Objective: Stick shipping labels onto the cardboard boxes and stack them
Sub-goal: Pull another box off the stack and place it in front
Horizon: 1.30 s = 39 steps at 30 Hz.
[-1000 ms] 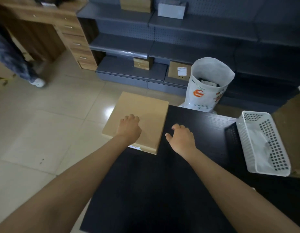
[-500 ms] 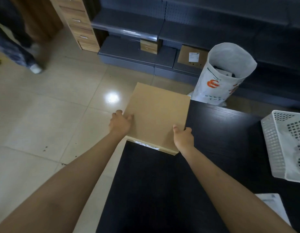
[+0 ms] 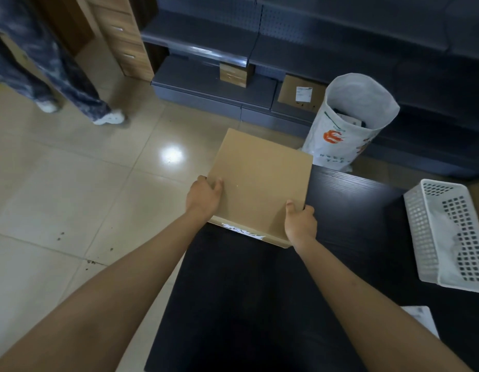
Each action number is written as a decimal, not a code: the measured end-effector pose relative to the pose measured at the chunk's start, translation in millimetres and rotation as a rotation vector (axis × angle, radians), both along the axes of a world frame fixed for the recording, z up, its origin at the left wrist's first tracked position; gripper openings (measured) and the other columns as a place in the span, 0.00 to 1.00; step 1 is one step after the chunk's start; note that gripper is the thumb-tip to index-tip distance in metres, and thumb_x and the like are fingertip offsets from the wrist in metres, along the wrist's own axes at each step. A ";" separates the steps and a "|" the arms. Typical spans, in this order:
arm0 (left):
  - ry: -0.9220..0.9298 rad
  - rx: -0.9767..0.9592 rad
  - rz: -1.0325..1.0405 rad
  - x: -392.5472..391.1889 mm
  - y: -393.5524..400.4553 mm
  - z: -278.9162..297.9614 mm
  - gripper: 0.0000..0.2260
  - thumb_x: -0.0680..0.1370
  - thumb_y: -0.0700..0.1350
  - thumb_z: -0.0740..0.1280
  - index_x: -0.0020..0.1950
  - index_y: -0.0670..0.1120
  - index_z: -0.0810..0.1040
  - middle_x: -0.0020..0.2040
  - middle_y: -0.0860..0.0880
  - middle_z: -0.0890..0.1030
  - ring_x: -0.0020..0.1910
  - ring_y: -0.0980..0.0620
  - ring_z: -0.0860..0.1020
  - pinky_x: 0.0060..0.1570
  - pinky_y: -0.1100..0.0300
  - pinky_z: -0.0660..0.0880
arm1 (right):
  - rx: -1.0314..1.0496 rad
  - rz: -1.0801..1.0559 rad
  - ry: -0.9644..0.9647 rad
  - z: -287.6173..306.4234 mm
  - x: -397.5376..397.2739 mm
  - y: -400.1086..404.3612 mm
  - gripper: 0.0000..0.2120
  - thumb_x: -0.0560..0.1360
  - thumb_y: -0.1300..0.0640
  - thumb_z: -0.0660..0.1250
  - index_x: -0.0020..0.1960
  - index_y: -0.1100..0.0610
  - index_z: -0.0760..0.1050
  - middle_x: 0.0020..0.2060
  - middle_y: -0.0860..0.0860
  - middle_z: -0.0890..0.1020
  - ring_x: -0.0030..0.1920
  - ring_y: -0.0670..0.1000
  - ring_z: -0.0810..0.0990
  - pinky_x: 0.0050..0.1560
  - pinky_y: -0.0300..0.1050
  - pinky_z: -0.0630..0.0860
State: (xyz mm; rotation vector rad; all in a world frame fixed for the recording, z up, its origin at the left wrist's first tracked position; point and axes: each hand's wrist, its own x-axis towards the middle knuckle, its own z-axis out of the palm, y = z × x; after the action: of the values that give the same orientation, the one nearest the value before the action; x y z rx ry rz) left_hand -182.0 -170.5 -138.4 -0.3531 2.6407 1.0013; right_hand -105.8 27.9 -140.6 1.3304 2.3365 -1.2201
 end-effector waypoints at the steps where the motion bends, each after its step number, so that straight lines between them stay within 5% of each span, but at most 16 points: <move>1: -0.004 0.011 -0.008 3.3 6.0 2.5 0.23 0.81 0.57 0.57 0.62 0.37 0.70 0.58 0.39 0.77 0.54 0.39 0.76 0.51 0.50 0.74 | 0.005 -0.004 0.004 3.1 3.7 6.3 0.28 0.80 0.42 0.57 0.70 0.62 0.62 0.62 0.60 0.75 0.58 0.61 0.76 0.56 0.54 0.75; 5: 0.000 0.048 -0.055 20.8 38.6 12.1 0.24 0.81 0.56 0.58 0.64 0.37 0.70 0.59 0.39 0.77 0.56 0.39 0.76 0.53 0.49 0.74 | 0.028 -0.030 0.030 19.4 26.3 38.2 0.27 0.80 0.44 0.57 0.70 0.63 0.62 0.62 0.61 0.74 0.59 0.61 0.75 0.52 0.50 0.71; 8: 0.005 0.043 -0.102 39.5 72.9 23.1 0.23 0.81 0.56 0.57 0.63 0.37 0.69 0.59 0.40 0.76 0.56 0.40 0.76 0.46 0.54 0.71 | 0.070 -0.053 0.047 31.2 50.4 68.4 0.27 0.81 0.44 0.56 0.71 0.63 0.62 0.64 0.61 0.74 0.61 0.62 0.74 0.51 0.48 0.68; 18: 0.013 0.068 -0.134 151.4 163.5 48.1 0.22 0.81 0.56 0.57 0.62 0.37 0.69 0.58 0.39 0.76 0.53 0.41 0.76 0.48 0.52 0.72 | 0.070 -0.046 0.130 48.6 161.8 166.6 0.29 0.80 0.44 0.58 0.72 0.62 0.61 0.65 0.62 0.73 0.63 0.63 0.73 0.60 0.53 0.70; 22: 0.009 0.063 -0.092 215.2 191.1 46.9 0.22 0.81 0.56 0.57 0.62 0.38 0.69 0.56 0.42 0.75 0.46 0.47 0.73 0.40 0.56 0.69 | 0.047 -0.006 0.135 46.9 214.1 196.7 0.28 0.80 0.44 0.57 0.72 0.62 0.61 0.65 0.62 0.73 0.63 0.63 0.73 0.61 0.54 0.71; 39: -0.073 -0.023 0.034 334.1 183.3 -3.8 0.21 0.82 0.53 0.57 0.62 0.36 0.68 0.57 0.38 0.75 0.49 0.42 0.74 0.44 0.54 0.68 | -0.088 0.145 0.040 0.9 317.9 196.8 0.27 0.79 0.42 0.59 0.71 0.58 0.63 0.62 0.55 0.76 0.61 0.57 0.75 0.57 0.50 0.72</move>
State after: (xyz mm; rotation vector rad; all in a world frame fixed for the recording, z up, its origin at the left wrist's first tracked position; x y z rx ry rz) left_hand 152.1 12.8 -142.2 -0.4333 2.5911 0.9502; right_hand 212.1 224.7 -139.7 1.0985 2.3300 -1.2992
